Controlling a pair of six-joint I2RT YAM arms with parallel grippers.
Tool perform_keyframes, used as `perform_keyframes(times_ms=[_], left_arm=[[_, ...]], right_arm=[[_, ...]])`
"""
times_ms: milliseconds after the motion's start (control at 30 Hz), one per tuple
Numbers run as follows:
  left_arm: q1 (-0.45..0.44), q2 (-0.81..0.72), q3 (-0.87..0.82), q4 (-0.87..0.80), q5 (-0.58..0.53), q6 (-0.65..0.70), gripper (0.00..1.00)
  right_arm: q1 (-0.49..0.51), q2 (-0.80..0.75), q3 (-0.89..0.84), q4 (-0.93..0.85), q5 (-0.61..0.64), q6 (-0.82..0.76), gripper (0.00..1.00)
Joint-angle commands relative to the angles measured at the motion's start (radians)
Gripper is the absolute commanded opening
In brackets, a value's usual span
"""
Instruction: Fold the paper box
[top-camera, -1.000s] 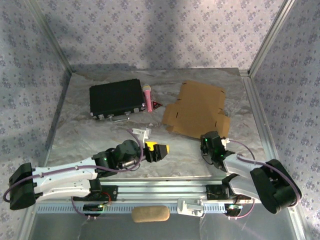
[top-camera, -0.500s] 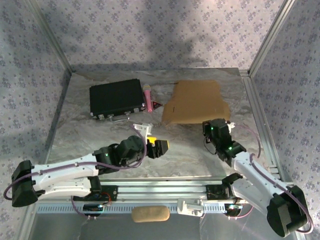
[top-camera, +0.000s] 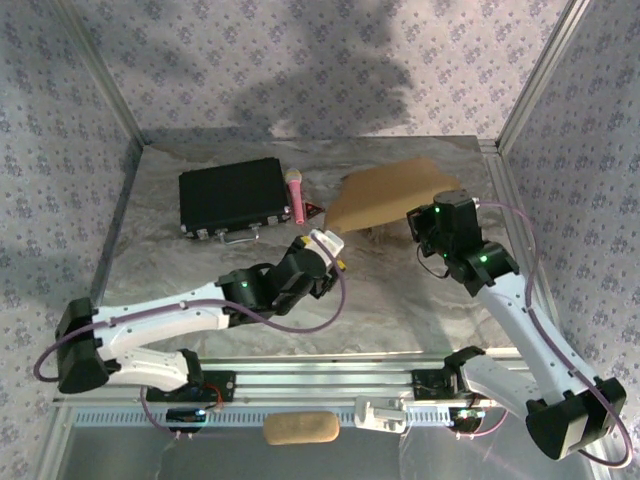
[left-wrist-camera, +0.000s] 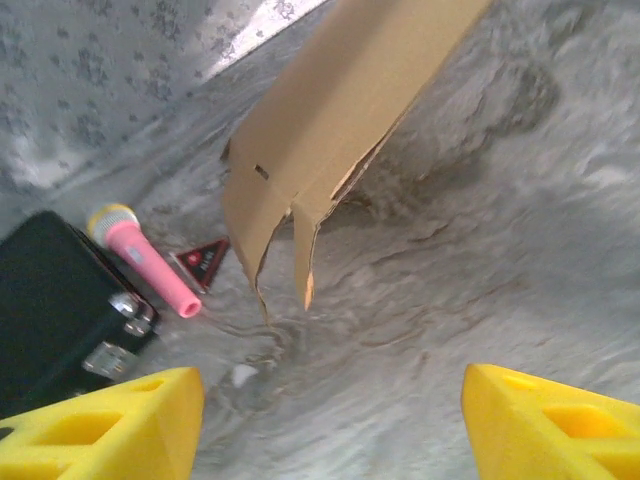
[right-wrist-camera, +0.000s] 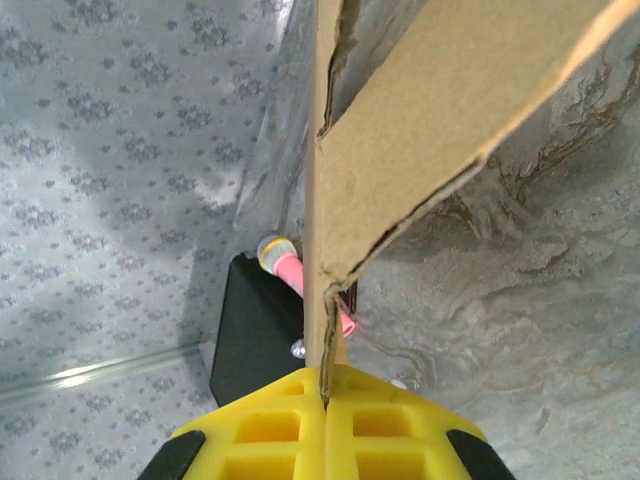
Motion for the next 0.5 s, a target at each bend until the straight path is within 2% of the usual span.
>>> perform_keyframes(times_ms=[0,100,300,400,467], left_arm=[[-0.011,0.043,0.006,0.133,-0.073,0.309,0.72],[-0.007,0.099,0.004,0.234,-0.091,0.447,0.75],[0.047,0.233,0.102,0.268,-0.101,0.525,0.75],[0.055,0.289,0.146,0.275,-0.117,0.564,0.68],[0.056,0.319,0.179,0.256,-0.123,0.575,0.52]], right_arm=[[-0.007,0.008,0.060,-0.093,-0.043,-0.058,0.00],[-0.009,0.001,0.083,-0.097,-0.054,-0.067,0.00],[-0.012,0.002,0.123,-0.140,-0.083,-0.085,0.00],[-0.012,0.002,0.145,-0.158,-0.097,-0.097,0.00],[-0.013,-0.001,0.156,-0.171,-0.104,-0.105,0.00]])
